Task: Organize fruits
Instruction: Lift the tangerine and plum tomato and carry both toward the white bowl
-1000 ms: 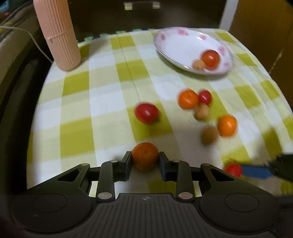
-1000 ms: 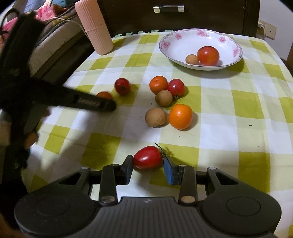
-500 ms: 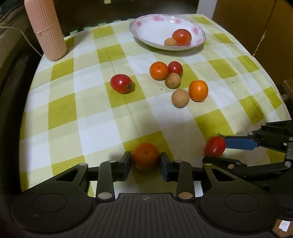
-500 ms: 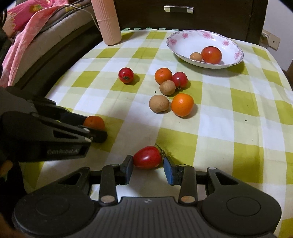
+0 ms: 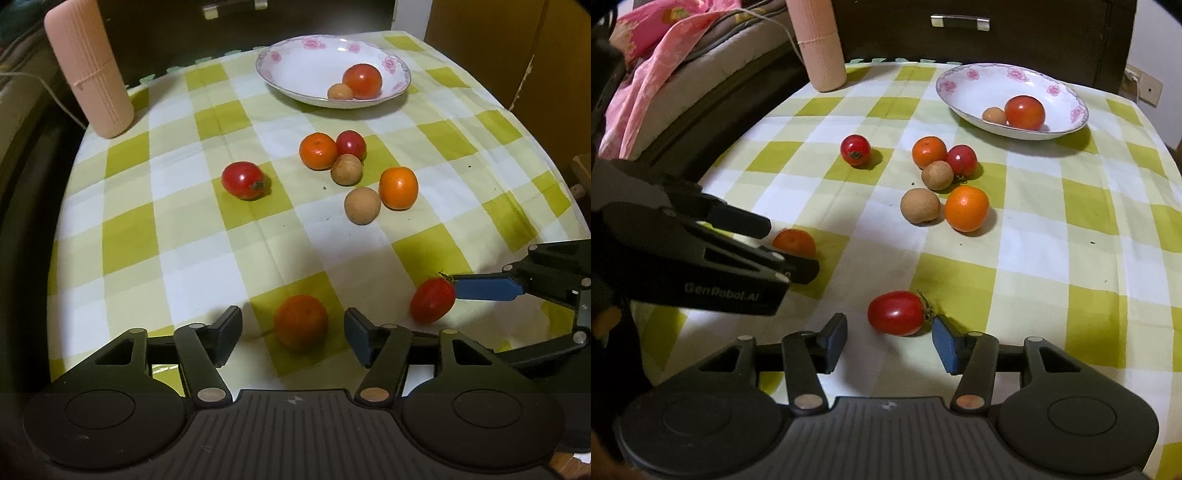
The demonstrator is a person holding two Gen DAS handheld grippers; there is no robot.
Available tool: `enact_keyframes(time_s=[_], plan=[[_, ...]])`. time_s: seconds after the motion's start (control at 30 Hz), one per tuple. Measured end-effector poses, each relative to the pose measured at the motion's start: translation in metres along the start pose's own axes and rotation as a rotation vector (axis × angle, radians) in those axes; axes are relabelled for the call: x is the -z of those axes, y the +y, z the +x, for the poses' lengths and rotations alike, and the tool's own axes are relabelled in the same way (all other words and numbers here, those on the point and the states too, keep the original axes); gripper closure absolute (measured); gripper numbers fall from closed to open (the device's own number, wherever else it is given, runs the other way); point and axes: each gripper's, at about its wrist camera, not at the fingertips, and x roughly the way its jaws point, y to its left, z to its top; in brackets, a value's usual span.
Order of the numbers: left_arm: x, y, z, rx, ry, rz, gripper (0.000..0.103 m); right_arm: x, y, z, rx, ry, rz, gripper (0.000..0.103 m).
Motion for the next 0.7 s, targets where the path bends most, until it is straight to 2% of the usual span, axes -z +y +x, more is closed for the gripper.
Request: enact_keyframes(time_s=[0.23,0.27,0.33,0.43,0.7], plan=[[-0.001,0.001,0.007,-0.007,0.045,-0.020,0.039,-0.002,0.003,0.003,0.028,-0.007,-0.041,0.055],[-0.001,0.000,0.007,-0.005,0.044,-0.022,0.041,-0.003,0.003,0.003,0.032,-0.006,-0.041,0.059],[0.000,-0.002,0.005,0.003,0.040,-0.027,0.051,-0.003,0.003,0.003,0.041,-0.007,-0.046,0.065],[0.004,-0.005,0.002,0.003,0.034,-0.028,0.063,0.000,0.002,0.001,0.043,-0.006,-0.040,0.066],[0.007,0.000,-0.003,0.029,0.023,-0.063,0.066,-0.001,0.003,0.000,0.098,-0.003,-0.011,0.066]])
